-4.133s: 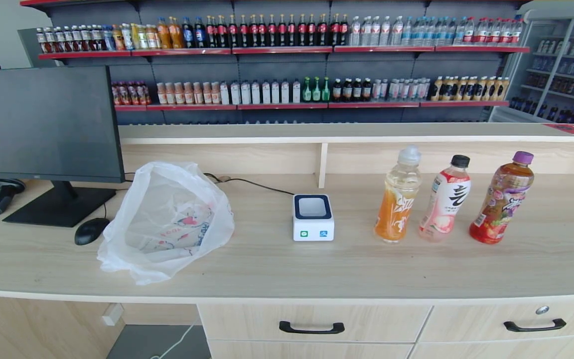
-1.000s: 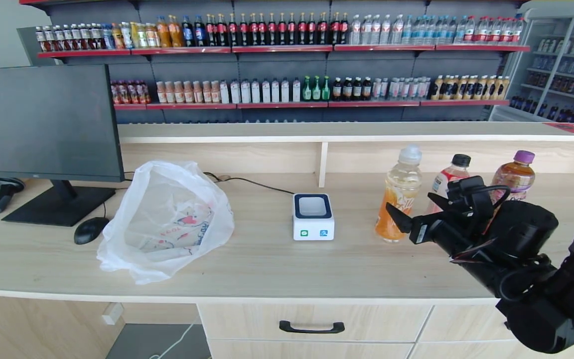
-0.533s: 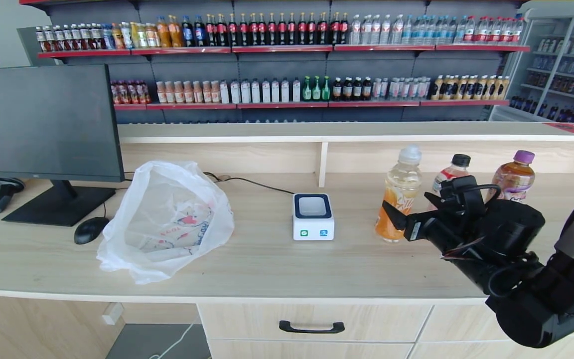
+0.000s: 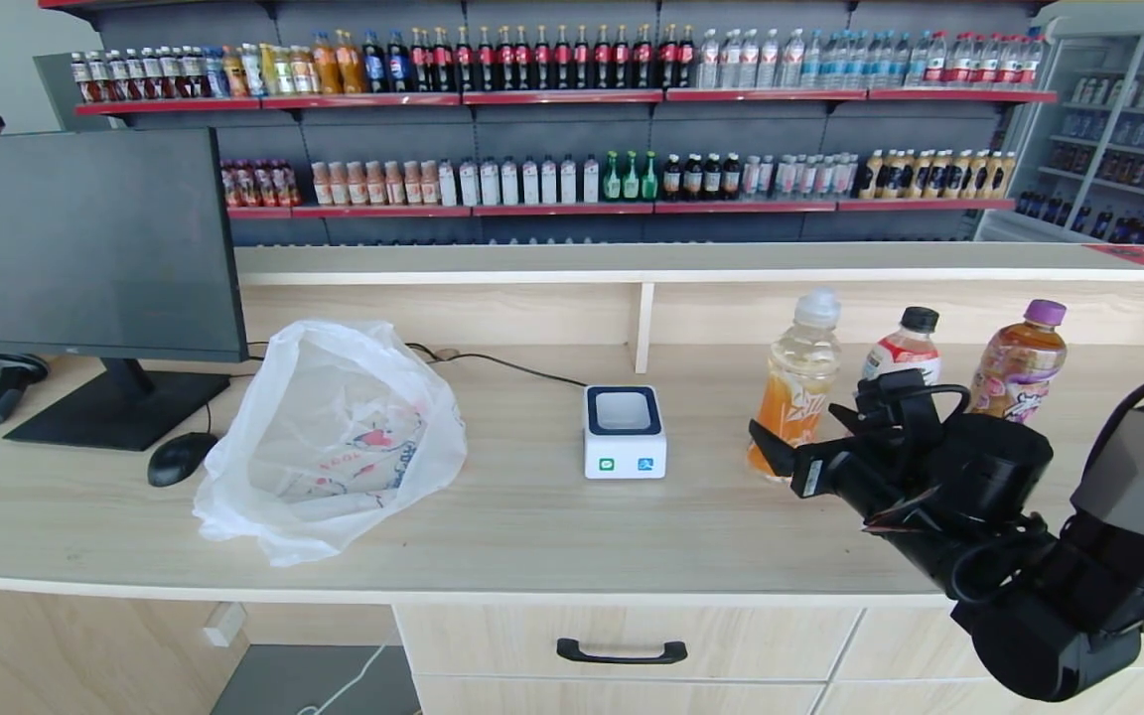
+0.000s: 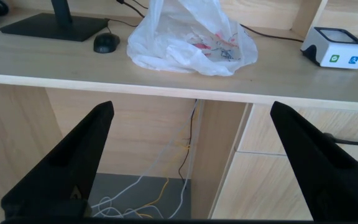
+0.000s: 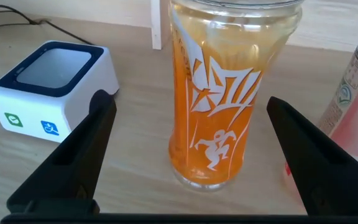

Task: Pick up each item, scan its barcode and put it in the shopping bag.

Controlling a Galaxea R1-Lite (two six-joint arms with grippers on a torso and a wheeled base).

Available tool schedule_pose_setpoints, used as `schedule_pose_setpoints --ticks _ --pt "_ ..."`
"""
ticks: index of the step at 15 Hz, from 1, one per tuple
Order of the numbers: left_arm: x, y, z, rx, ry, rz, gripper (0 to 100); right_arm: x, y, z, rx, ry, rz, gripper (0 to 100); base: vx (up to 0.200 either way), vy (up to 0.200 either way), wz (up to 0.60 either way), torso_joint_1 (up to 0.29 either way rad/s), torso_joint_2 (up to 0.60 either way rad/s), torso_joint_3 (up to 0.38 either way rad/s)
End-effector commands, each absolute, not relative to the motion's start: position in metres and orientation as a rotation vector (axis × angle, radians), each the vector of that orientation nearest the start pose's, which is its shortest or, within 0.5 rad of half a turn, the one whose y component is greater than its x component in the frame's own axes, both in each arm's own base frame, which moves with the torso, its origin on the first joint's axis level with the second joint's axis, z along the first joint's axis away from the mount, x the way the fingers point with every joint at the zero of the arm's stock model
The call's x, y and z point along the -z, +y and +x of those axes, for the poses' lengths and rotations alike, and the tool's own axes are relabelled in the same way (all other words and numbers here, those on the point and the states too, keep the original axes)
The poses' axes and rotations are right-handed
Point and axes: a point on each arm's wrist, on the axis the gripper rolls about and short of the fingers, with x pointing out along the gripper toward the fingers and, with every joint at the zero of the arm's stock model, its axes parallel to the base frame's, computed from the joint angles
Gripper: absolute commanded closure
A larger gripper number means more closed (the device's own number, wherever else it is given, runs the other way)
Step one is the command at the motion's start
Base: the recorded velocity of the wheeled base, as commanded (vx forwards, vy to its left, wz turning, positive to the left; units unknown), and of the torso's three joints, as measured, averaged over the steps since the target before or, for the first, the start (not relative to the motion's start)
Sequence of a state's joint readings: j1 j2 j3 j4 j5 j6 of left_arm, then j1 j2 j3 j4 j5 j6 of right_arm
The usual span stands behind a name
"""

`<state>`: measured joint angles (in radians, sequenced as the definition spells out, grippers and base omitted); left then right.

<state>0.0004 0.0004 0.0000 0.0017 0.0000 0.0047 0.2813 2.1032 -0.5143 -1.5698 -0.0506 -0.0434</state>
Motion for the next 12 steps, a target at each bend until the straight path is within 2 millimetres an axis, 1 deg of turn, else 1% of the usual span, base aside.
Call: schedule_pose_setpoints --ticks 1,3,11,12 --pt "-0.075 0.0 -0.023 -0.002 0.003 0.005 0 -0.078 0.091 0.318 -0.229 0.013 -0.046 0 0.0 0.0 0.0 0.0 0.0 0.0" --pt "-0.075 0.0 -0.023 -0.002 0.002 0.005 0 -0.076 0.092 0.325 -0.226 0.007 -0.045 0 0.0 0.0 0.0 0.0 0.0 0.0" --pt "-0.075 0.0 -0.023 -0.002 0.002 0.005 0 -0.063 0.096 0.339 -0.227 0.018 -0.036 0 0.0 0.0 0.0 0.0 0.0 0.0" --pt "-0.075 0.0 -0.023 0.0 0.002 0.005 0 -0.064 0.098 0.345 -0.226 -0.001 -0.033 0 0.0 0.0 0.0 0.0 0.0 0.0"
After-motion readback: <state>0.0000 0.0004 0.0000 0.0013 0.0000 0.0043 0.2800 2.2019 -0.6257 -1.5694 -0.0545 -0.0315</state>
